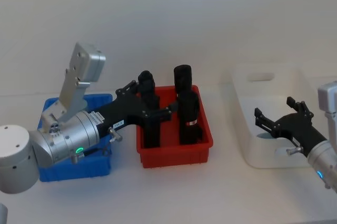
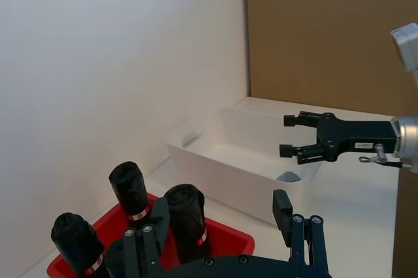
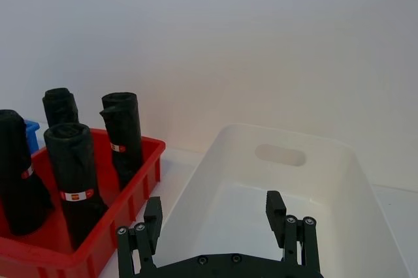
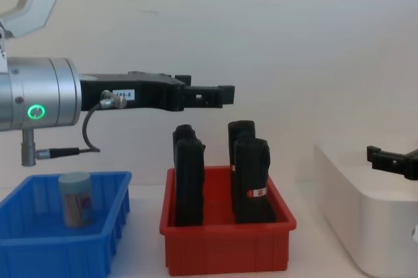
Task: Pick the cotton swabs from the blue box and place them into the white box.
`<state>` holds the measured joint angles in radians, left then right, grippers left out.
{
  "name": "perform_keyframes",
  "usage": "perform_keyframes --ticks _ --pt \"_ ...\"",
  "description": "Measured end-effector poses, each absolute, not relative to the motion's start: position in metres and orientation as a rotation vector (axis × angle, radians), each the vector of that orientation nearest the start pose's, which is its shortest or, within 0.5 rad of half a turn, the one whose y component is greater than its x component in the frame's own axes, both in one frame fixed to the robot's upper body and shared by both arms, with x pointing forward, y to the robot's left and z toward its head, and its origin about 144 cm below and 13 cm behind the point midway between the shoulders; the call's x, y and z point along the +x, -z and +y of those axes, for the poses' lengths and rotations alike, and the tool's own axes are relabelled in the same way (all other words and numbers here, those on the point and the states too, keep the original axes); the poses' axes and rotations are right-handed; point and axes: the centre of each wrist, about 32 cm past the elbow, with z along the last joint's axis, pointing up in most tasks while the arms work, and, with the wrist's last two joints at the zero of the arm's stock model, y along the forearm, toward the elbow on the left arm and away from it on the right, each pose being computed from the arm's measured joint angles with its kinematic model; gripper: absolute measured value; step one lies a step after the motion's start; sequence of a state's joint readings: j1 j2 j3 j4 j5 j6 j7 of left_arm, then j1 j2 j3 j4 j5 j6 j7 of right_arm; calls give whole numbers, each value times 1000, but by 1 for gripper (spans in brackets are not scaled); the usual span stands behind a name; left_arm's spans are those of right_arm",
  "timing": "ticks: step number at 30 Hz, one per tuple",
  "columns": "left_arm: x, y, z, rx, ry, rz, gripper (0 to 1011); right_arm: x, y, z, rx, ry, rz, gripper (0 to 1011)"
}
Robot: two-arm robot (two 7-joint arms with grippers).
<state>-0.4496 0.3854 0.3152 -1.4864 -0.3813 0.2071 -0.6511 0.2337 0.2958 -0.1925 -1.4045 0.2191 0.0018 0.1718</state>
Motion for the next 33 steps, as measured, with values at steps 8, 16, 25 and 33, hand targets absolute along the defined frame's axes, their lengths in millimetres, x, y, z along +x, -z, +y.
perform_keyframes --ticks 8,16,25,33 --pt "549 -1257 246 83 -755 -117 1004 499 -1173 -261 -47 1258 -92 1001" --pt "540 -1246 237 90 -828 -146 1004 478 -1179 -252 -19 1248 -89 1001" --pt "527 -1233 226 91 -913 -181 1004 451 -1186 -240 15 1233 -79 1001" --pt "515 -1223 216 86 -987 -212 1004 444 -1189 -237 25 1229 -74 1001"
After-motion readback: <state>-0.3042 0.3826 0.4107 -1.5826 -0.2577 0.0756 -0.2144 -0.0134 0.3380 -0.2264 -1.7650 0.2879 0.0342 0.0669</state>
